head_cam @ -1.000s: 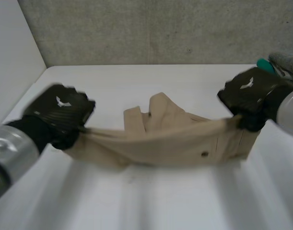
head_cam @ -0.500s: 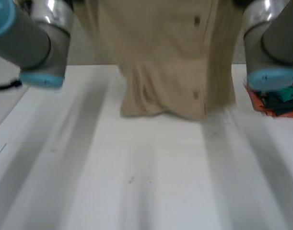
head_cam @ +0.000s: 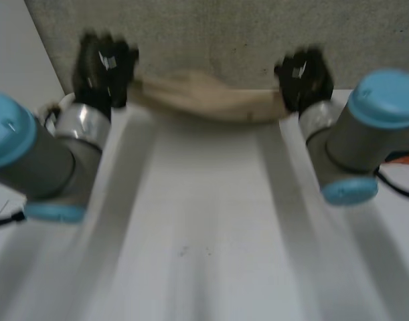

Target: Fold the laundry.

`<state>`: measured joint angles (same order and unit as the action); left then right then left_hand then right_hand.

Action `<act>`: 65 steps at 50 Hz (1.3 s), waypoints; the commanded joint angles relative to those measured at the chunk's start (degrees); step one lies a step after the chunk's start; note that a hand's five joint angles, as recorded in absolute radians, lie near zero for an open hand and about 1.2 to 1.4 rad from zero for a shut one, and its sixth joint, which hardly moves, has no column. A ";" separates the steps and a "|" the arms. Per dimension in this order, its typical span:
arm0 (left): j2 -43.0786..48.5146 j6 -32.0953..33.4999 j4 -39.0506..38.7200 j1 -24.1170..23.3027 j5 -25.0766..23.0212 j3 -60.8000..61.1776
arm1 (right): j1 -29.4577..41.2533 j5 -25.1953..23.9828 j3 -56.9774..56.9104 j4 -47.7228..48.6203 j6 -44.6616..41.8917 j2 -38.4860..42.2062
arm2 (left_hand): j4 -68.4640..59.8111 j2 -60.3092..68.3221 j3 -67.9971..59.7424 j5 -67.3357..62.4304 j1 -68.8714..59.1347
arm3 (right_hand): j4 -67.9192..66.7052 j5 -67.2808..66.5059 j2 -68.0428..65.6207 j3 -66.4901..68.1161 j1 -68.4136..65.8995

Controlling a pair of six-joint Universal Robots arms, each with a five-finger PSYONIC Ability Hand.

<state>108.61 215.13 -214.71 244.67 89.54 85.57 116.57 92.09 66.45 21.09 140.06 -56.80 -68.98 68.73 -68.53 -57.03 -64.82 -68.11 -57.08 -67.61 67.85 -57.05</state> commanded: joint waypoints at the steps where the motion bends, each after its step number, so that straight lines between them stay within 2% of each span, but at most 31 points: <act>1: 5.29 0.46 1.83 -0.95 0.29 12.51 | 0.06 0.02 8.25 -4.65 -0.05 6.35 | -11.02 11.27 -11.47 -12.97 -15.18 | -11.89 -12.92 -12.39 12.15 -22.95; 8: 4.94 0.46 14.74 -1.83 0.82 16.30 | -0.29 0.02 10.98 -13.43 0.13 5.48 | -11.02 11.27 -11.47 -12.97 -15.18 | -11.89 -12.92 -12.39 12.15 -22.95; 9: 4.33 0.55 18.50 -1.83 1.08 16.56 | -0.21 0.02 11.41 -15.97 0.21 4.25 | -11.02 11.27 -11.47 -12.97 -15.18 | -11.89 -12.92 -12.39 12.15 -22.95; 17: -2.87 0.73 33.29 -2.53 4.59 18.76 | -0.29 -0.33 16.68 -30.13 -0.84 -4.36 | -11.02 11.27 -11.47 -12.97 -15.18 | -11.89 -12.92 -12.39 12.15 -22.95; 21: -7.44 0.99 41.55 -4.90 4.86 20.43 | -0.56 -0.51 20.55 -38.13 -2.77 -8.14 | -11.02 11.27 -11.47 -12.97 -15.18 | -11.89 -12.92 -12.39 12.15 -22.95; 25: -10.43 1.69 50.15 -7.80 4.86 22.88 | -0.73 -1.56 27.30 -46.21 -8.99 -15.07 | -11.02 11.27 -11.47 -12.97 -15.18 | -11.89 -12.92 -12.39 12.15 -22.95; 29: -10.79 1.78 54.21 -11.14 4.77 24.12 | -0.73 -3.14 31.71 -48.08 -12.26 -17.99 | -11.02 11.27 -11.47 -12.97 -15.18 | -11.89 -12.92 -12.39 12.15 -22.95; 30: -10.88 1.70 54.31 -11.76 4.77 23.86 | -0.73 -3.58 32.16 -47.73 -12.35 -18.17 | -11.02 11.27 -11.47 -12.97 -15.18 | -11.89 -12.92 -12.39 12.15 -22.95; 32: -11.40 1.26 53.26 -12.03 4.77 22.81 | -0.82 -5.16 33.21 -45.89 -11.83 -18.35 | 26.10 -25.85 25.65 24.15 21.94 | -11.89 -12.92 -12.39 12.15 -22.95; 34: -12.02 1.43 52.03 -11.77 4.77 21.76 | -1.08 -5.95 33.74 -44.30 -11.39 -18.43 | 38.18 -37.93 37.73 36.24 34.02 | -11.89 -12.92 -12.39 12.15 -22.95; 35: -12.63 1.43 50.28 -11.42 4.86 20.10 | -1.61 -6.57 34.26 -42.38 -10.78 -18.35 | 52.06 -51.81 51.62 50.12 47.91 | -11.89 -12.92 -12.39 12.15 -22.95; 36: -12.90 1.52 49.22 -11.15 4.86 18.86 | -1.96 -6.75 34.62 -41.40 -10.42 -18.35 | 55.20 -54.95 54.76 53.26 51.04 | -11.89 -12.92 -12.39 12.15 -22.95; 41: -12.90 1.34 42.11 -7.29 4.07 12.62 | -3.72 -7.71 35.59 -36.83 -8.40 -18.43 | 54.89 -54.64 54.45 52.95 50.74 | -11.89 -12.92 -12.39 12.15 -22.95; 44: -10.45 1.52 34.46 -4.74 1.44 8.57 | -3.81 -8.15 35.76 -34.63 -6.65 -18.35 | 53.89 -53.64 53.44 51.94 49.73 | -11.89 -12.92 -12.39 12.15 -22.95; 48: -0.44 1.52 26.20 -2.63 -6.20 1.64 | -3.81 -8.50 36.20 -32.61 -4.71 -18.35 | 45.49 -45.24 45.05 43.55 41.34 | -11.89 -12.92 -12.39 12.15 -22.95; 49: 3.93 1.52 24.01 -1.67 -9.35 -2.38 | -3.81 -8.68 36.46 -31.56 -3.93 -18.26 | 41.81 -41.56 41.37 39.87 37.65 | -11.89 -12.92 -12.39 12.15 -22.95; 53: 16.34 1.43 23.37 1.59 -15.52 -14.43 | -3.98 -9.47 37.43 -28.92 -3.04 -17.73 | 34.04 -33.79 33.60 32.10 29.89 | -11.89 -12.92 -12.39 12.15 -22.95; 58: 30.31 1.69 28.01 3.00 -17.20 -29.01 | -4.16 -9.47 38.31 -26.89 -2.86 -16.68 | 33.70 -33.45 33.25 31.75 29.54 | -11.89 -12.92 -12.39 12.15 -22.95; 62: 36.91 1.87 33.20 3.18 -18.25 -35.53 | -4.16 -9.39 38.84 -25.93 -2.86 -15.89 | 33.87 -33.62 33.43 31.93 29.71 | -11.89 -12.92 -12.39 12.15 -22.95; 65: 39.65 1.78 33.83 3.44 -19.31 -37.57 | -4.16 -9.47 39.02 -25.57 -2.78 -15.80 | 33.70 -33.45 33.26 31.76 29.54 | -11.89 -12.92 -12.39 12.15 -22.95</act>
<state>140.53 216.86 -186.08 247.90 71.52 55.22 112.41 82.60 104.98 -5.34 137.33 -73.24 -30.33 30.09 -30.19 -20.45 -30.11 -68.11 -57.09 -67.61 67.85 -57.51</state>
